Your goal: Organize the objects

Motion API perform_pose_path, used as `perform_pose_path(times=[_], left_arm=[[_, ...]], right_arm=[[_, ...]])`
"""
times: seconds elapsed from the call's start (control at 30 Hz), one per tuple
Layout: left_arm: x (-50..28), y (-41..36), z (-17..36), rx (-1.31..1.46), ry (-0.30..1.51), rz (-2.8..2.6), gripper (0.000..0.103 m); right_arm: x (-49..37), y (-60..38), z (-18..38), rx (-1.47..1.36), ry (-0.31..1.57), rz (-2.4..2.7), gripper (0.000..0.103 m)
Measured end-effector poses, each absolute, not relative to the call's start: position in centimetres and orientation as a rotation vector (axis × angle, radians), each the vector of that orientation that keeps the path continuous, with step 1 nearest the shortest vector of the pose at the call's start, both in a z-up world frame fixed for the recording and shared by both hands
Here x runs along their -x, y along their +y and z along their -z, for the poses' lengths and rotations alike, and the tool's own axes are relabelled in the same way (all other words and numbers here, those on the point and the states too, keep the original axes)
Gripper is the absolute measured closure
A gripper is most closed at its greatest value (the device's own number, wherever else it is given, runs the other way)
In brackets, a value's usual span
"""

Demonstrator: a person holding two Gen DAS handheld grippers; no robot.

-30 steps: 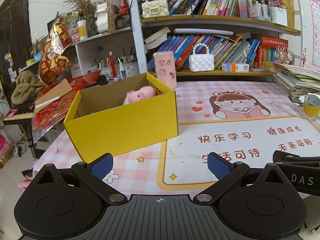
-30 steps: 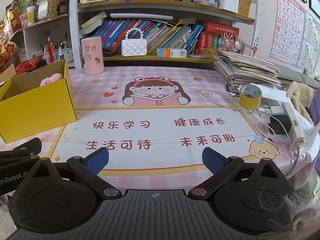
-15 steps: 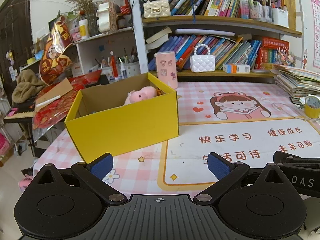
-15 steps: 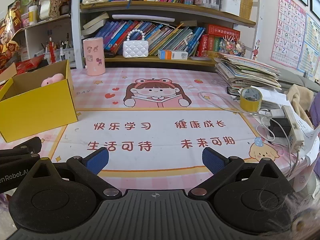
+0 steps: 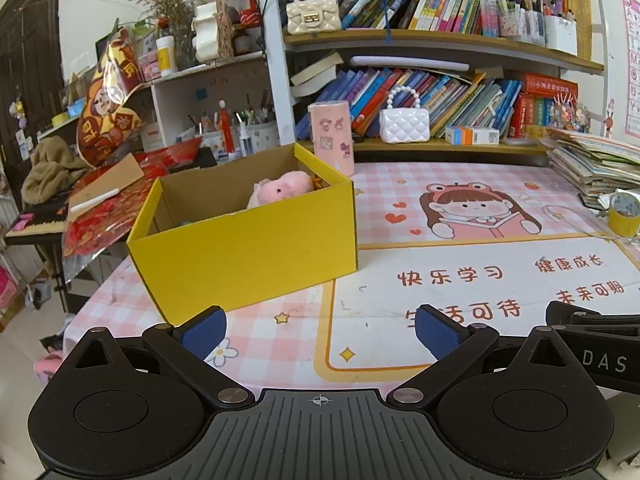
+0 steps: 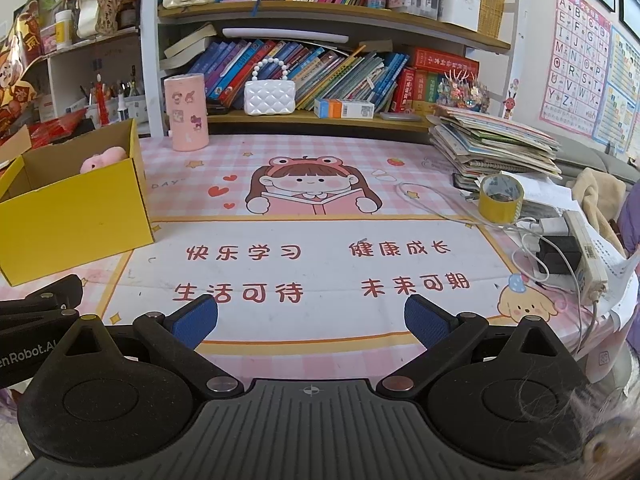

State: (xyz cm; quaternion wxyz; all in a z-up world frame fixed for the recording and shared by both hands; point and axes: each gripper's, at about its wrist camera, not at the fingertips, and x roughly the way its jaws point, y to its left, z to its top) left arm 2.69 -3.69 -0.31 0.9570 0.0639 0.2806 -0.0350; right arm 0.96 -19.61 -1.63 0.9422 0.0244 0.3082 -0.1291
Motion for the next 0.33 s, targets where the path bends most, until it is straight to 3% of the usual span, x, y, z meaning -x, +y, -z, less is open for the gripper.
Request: perform_pose_path(times=[0.33], left_arm=[[-3.01,-3.36,0.29,-0.107,0.566,0.078,0.001]], right_arm=[[-1.12,-19.89,1.78,-0.049,0.638,0.262,0.003]])
